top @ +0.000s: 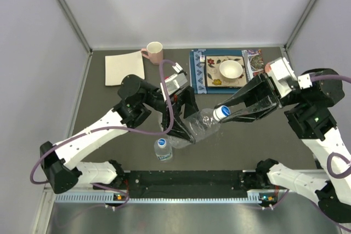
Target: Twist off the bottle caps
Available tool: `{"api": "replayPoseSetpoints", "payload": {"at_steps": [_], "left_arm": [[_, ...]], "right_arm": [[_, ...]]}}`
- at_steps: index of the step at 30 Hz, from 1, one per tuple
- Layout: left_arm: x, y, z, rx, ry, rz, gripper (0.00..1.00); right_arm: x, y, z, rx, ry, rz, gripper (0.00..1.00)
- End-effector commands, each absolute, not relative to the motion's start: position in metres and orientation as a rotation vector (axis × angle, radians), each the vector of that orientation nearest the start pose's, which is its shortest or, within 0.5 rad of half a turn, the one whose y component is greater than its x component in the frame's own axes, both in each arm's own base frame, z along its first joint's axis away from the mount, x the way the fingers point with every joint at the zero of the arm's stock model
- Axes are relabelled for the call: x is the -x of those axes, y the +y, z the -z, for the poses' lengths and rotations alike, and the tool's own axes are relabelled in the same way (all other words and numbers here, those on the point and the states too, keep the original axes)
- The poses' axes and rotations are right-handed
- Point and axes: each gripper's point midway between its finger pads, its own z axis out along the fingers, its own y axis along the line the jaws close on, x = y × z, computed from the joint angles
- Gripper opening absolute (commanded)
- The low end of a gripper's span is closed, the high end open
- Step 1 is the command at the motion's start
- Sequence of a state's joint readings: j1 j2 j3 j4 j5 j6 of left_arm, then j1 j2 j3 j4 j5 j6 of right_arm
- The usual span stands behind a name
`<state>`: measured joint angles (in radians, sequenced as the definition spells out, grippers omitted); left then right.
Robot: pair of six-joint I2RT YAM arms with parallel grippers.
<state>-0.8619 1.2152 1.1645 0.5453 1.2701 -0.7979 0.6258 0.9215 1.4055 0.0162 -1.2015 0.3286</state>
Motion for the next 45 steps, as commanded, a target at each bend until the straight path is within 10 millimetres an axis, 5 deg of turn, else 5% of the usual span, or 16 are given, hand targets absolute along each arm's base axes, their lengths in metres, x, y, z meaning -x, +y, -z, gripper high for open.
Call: {"api": "replayPoseSetpoints", "payload": {"at_steps": [1,13,18,28,36,40,45], "left_arm": [[-0.055,-0.327,-0.454,1.987,-1.438,-2.829,0.46],[-0.060,-0.329,-0.452,2.015,-1.492,-2.814,0.46],[-0.068,-0.333,-0.446,2.012,-1.631,-2.788,0.45],[-0.071,-0.331,-0.443,2.010,-1.710,-2.789,0.47],[-0.072,-0.332,-0.442,2.009,-1.716,-2.787,0.48],[-0.075,-0.334,-0.441,2.007,-1.736,-2.786,0.48],[-0.081,-0.336,-0.441,2.018,-1.804,-2.782,0.48]], "right_arm": [[-0.015,0.232,-0.478,1.529,0.837,-1.588,0.00],[-0.006,0.224,-0.500,1.470,0.840,-1.556,0.00],[-0.029,0.235,-0.500,1.337,0.983,-1.530,0.28],[-0.047,0.240,-0.506,1.239,1.046,-1.472,0.42],[-0.054,0.241,-0.509,1.199,1.072,-1.443,0.69],[-0.079,0.242,-0.522,1.037,1.128,-1.357,0.83],[-0.116,0.236,-0.547,0.777,1.243,-1.271,0.86]]}}
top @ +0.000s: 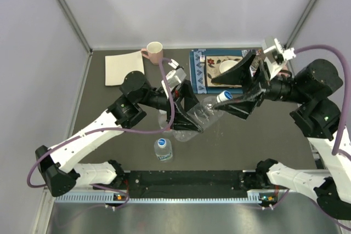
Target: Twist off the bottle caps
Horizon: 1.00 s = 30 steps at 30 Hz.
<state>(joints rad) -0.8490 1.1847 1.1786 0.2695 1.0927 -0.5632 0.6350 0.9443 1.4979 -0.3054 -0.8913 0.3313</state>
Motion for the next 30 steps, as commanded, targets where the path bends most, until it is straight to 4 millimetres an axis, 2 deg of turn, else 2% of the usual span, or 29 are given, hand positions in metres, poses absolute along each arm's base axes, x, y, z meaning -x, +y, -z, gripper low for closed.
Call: {"api": "replayPoseSetpoints", "payload": {"at_steps": [1,4,5,6,7,8,10,11,12,13,14,15,19,30], "left_arm": [[-0.083,-0.337,-0.440,-1.237,1.129,1.709,0.48],[-0.094,-0.340,-0.439,-1.191,1.160,1.637,0.47],[-0.106,-0.344,-0.440,-1.142,1.165,1.564,0.47],[-0.110,-0.343,-0.441,-1.117,1.176,1.522,0.47],[-0.115,-0.343,-0.437,-1.096,1.204,1.478,0.47],[-0.130,-0.347,-0.437,-1.027,1.212,1.359,0.47],[-0.138,-0.344,-0.436,-0.965,1.222,1.244,0.47],[-0.136,-0.347,-0.434,-0.970,1.204,1.195,0.47],[-0.150,-0.343,-0.435,-0.891,1.235,1.112,0.47],[-0.156,-0.341,-0.434,-0.861,1.245,1.071,0.47],[-0.155,-0.343,-0.433,-0.856,1.244,1.034,0.47],[-0.169,-0.337,-0.431,-0.788,1.275,0.958,0.47],[-0.181,-0.333,-0.427,-0.704,1.317,0.840,0.47],[-0.200,-0.333,-0.412,-0.631,1.383,0.617,0.47]], "right_arm": [[-0.126,0.233,-0.551,0.709,1.271,-1.243,0.87],[-0.147,0.229,-0.559,0.560,1.361,-1.216,0.88],[-0.150,0.228,-0.559,0.513,1.388,-1.228,0.88],[-0.155,0.227,-0.561,0.473,1.408,-1.222,0.88],[-0.165,0.224,-0.556,0.408,1.447,-1.198,0.88],[-0.168,0.223,-0.554,0.369,1.470,-1.201,0.88],[-0.181,0.216,-0.544,0.277,1.521,-1.152,0.85],[-0.184,0.214,-0.541,0.250,1.536,-1.142,0.85],[-0.188,0.213,-0.536,0.228,1.553,-1.129,0.84],[-0.193,0.211,-0.533,0.199,1.566,-1.109,0.84],[-0.193,0.211,-0.529,0.188,1.584,-1.111,0.84],[-0.196,0.211,-0.526,0.175,1.596,-1.107,0.84],[-0.203,0.211,-0.519,0.139,1.622,-1.093,0.84],[-0.211,0.219,-0.516,0.121,1.646,-1.104,0.84]]}}
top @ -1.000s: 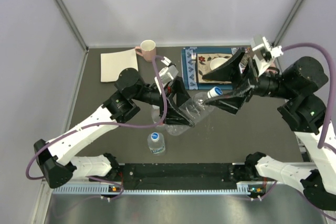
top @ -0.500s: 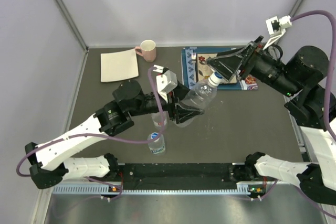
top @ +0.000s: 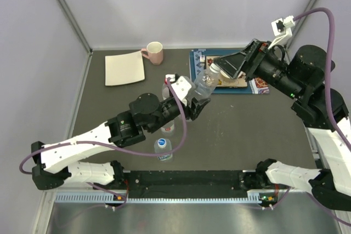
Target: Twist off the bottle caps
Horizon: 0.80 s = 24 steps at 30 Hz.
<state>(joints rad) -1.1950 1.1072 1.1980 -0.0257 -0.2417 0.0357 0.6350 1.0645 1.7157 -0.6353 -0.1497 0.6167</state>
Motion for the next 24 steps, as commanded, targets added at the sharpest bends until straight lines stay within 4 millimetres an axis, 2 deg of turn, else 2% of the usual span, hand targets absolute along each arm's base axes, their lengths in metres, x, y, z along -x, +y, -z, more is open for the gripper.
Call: {"api": "replayPoseSetpoints", "payload": {"at_steps": [1,7,9,12,20,24], "left_arm": [[-0.200,-0.333,-0.412,-0.623,1.386,0.604,0.47],[-0.205,-0.333,-0.408,-0.604,1.404,0.520,0.46],[-0.205,-0.334,-0.407,-0.609,1.403,0.514,0.46],[-0.206,-0.333,-0.406,-0.602,1.409,0.499,0.46],[-0.208,-0.332,-0.403,-0.602,1.413,0.478,0.46],[-0.207,-0.334,-0.401,-0.605,1.415,0.478,0.46]], "right_arm": [[-0.213,0.219,-0.514,0.118,1.652,-1.098,0.83],[-0.228,0.226,-0.501,0.099,1.695,-1.070,0.78],[-0.230,0.228,-0.497,0.097,1.707,-1.067,0.70],[-0.232,0.230,-0.491,0.100,1.724,-1.068,0.66],[-0.233,0.235,-0.478,0.109,1.767,-1.063,0.63],[-0.234,0.237,-0.474,0.112,1.780,-1.061,0.51]]}}
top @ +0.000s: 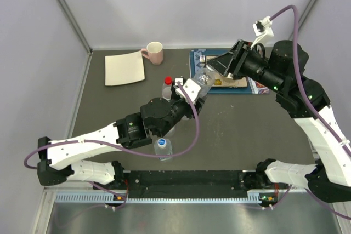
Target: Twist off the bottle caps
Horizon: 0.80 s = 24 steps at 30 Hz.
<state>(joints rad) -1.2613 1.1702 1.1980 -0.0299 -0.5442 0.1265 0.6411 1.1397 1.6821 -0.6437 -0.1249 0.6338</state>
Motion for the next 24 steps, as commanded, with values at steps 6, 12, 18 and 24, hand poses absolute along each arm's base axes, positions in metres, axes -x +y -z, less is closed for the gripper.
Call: {"api": "replayPoseSetpoints", "payload": {"at_steps": [6,12,18,24], "left_arm": [[-0.207,-0.335,-0.401,-0.609,1.412,0.482,0.46],[-0.197,-0.338,-0.407,-0.644,1.385,0.547,0.47],[-0.164,-0.342,-0.439,-0.713,1.285,0.792,0.48],[-0.127,-0.330,-0.463,-0.892,1.172,1.178,0.48]], "right_arm": [[-0.235,0.239,-0.468,0.113,1.795,-1.057,0.27],[-0.227,0.240,-0.475,0.202,1.761,-1.058,0.00],[-0.201,0.243,-0.500,0.442,1.657,-1.077,0.00],[-0.156,0.256,-0.516,0.741,1.529,-1.218,0.00]]}}
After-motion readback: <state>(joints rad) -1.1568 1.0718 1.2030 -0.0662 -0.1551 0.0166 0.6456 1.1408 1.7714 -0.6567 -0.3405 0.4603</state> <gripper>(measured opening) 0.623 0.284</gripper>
